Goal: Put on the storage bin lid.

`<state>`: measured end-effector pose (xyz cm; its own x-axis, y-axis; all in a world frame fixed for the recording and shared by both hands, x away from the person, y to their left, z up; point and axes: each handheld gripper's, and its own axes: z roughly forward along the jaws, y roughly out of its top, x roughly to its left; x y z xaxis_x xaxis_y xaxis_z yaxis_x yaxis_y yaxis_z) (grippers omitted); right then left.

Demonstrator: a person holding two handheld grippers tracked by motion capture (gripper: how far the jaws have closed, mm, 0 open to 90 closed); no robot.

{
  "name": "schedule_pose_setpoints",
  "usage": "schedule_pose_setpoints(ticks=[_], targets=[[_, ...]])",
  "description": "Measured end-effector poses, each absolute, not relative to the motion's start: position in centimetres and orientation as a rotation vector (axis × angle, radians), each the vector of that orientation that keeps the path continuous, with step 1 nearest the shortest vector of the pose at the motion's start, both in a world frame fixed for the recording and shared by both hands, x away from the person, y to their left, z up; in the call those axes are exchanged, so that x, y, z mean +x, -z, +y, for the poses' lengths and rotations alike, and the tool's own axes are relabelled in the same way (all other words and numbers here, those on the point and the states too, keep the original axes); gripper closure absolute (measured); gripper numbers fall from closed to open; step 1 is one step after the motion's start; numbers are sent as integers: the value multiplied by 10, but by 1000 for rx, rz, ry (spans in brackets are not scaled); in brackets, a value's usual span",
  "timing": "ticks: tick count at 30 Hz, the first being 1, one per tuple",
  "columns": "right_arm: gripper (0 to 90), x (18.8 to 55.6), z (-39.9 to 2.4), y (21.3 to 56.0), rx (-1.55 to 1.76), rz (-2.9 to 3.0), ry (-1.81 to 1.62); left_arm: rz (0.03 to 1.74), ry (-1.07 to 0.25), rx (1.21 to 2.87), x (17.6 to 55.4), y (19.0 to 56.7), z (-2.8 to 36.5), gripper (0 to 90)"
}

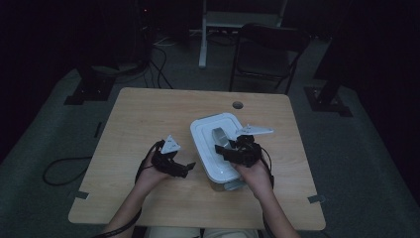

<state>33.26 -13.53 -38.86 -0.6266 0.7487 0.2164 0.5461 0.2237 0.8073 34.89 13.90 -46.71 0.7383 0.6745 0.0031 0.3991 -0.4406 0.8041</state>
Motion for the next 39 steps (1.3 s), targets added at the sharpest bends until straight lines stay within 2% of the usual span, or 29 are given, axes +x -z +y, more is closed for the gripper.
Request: schedule_pose_setpoints(ticks=[6,11,16,25,29,39], targets=[[472,336,-131,378,1204,2261,-1303,799,-413,2097,345,466,140,6],[445,350,-124,386,1242,2268,-1183,803,-415,2091,344,466,140,6],[475,354,-125,391,1276,2279,-1141,806,-415,2104,345,467,140,6],[473,358,-118,392,1241,2292,-1086,808,-415,2100,342,466,139,6],[374,356,-116,391,1234,2301,-1070,811,-418,2094,344,463,140,6],[292,348,-134,367,1217,2260,-1176,832,-412,2089,349,464,139,6]])
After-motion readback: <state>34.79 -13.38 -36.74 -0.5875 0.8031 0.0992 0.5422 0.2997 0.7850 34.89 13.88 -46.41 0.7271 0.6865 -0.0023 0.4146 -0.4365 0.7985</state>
